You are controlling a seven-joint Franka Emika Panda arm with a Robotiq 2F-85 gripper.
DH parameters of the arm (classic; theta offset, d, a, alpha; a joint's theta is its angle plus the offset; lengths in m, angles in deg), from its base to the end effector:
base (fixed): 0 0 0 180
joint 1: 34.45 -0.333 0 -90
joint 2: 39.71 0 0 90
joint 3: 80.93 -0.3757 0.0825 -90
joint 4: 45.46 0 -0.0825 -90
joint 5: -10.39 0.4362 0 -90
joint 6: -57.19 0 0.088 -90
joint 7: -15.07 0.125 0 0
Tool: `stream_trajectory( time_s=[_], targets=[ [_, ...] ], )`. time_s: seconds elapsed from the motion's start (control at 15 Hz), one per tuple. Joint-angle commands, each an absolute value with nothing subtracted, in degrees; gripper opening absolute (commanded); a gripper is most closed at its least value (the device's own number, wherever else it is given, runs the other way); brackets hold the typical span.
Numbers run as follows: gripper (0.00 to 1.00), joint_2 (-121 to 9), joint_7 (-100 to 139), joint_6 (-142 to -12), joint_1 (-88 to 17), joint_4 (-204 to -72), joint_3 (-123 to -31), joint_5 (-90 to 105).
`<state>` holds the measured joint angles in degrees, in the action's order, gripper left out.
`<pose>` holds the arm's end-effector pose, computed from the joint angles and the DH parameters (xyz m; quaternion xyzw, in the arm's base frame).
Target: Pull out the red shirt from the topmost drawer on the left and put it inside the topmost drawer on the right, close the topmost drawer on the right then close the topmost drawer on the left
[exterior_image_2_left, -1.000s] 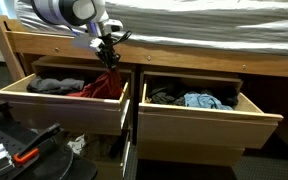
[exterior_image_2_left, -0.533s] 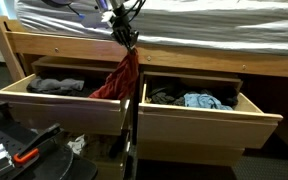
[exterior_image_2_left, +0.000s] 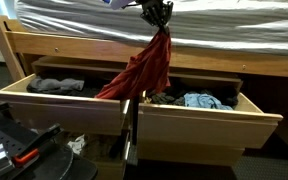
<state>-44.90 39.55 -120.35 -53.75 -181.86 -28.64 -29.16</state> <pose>0.5176 -0.2691 0.3644 0.9326 -0.1389 0.2824 0.1766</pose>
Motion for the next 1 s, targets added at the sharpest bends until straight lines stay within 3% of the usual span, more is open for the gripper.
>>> stream_trajectory(
  time_s=[0.0,0.4,0.93],
  targets=[
    [0.02,-42.6,45.5,-113.6,-56.2,-176.0,-23.8,-37.6],
    [0.02,-36.3,48.6,-102.3,-55.4,-169.1,-23.6,-44.0],
    [0.02,-34.1,51.7,-97.0,-55.2,-159.3,-24.4,-44.7]
  ],
)
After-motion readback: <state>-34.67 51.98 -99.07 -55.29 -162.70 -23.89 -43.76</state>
